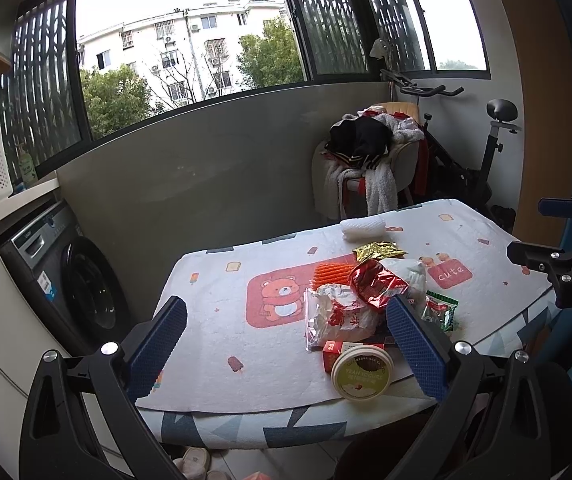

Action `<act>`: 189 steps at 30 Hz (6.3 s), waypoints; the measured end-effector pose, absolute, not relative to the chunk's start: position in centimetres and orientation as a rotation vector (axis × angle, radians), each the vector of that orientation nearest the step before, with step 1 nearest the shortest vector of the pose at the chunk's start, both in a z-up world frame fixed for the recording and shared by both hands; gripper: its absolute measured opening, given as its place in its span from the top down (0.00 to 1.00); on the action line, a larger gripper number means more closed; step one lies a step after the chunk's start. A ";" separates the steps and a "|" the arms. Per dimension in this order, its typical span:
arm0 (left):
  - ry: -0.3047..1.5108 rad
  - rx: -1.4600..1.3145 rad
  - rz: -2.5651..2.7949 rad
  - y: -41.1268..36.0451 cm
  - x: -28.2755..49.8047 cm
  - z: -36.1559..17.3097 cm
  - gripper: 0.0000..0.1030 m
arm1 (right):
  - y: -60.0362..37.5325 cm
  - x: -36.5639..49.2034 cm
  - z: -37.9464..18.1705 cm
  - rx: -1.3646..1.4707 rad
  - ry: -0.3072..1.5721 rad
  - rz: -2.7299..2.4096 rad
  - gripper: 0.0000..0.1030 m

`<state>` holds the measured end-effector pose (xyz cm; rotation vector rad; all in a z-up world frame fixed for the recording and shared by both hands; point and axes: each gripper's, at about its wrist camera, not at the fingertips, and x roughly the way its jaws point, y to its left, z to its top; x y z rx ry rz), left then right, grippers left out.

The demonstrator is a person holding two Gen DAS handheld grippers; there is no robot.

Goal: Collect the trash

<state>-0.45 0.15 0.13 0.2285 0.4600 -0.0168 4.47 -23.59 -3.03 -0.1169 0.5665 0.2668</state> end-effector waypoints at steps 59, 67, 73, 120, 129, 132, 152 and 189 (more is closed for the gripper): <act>0.439 0.208 -0.057 0.0 0.0 -2.2 0.05 | -24.0 4.9 -5.6 -0.091 0.590 0.290 0.05; 0.373 0.181 -0.152 0.9 -0.1 -6.3 0.05 | -24.9 6.5 -10.7 -0.044 0.651 0.304 0.05; 0.492 0.156 -0.207 0.4 1.5 -10.0 0.05 | -25.2 8.3 -15.6 -0.071 0.783 0.266 0.05; 0.753 0.118 -0.239 -2.0 9.4 -20.6 0.05 | -30.6 14.8 -20.8 0.368 0.720 0.263 0.85; 0.780 0.159 -0.247 -4.0 11.4 -22.0 0.05 | -30.3 13.8 -21.1 0.366 0.730 0.283 0.85; 0.807 0.129 -0.259 -3.6 11.7 -22.4 0.17 | -30.2 13.5 -21.0 0.362 0.732 0.291 0.85; 0.759 0.126 -0.257 -0.3 1.7 -19.9 0.18 | -24.0 6.2 -20.8 0.232 0.758 0.470 0.85; 0.799 0.150 -0.350 -1.0 -1.0 -22.8 0.17 | -20.2 3.3 -23.1 -0.109 0.731 0.404 0.06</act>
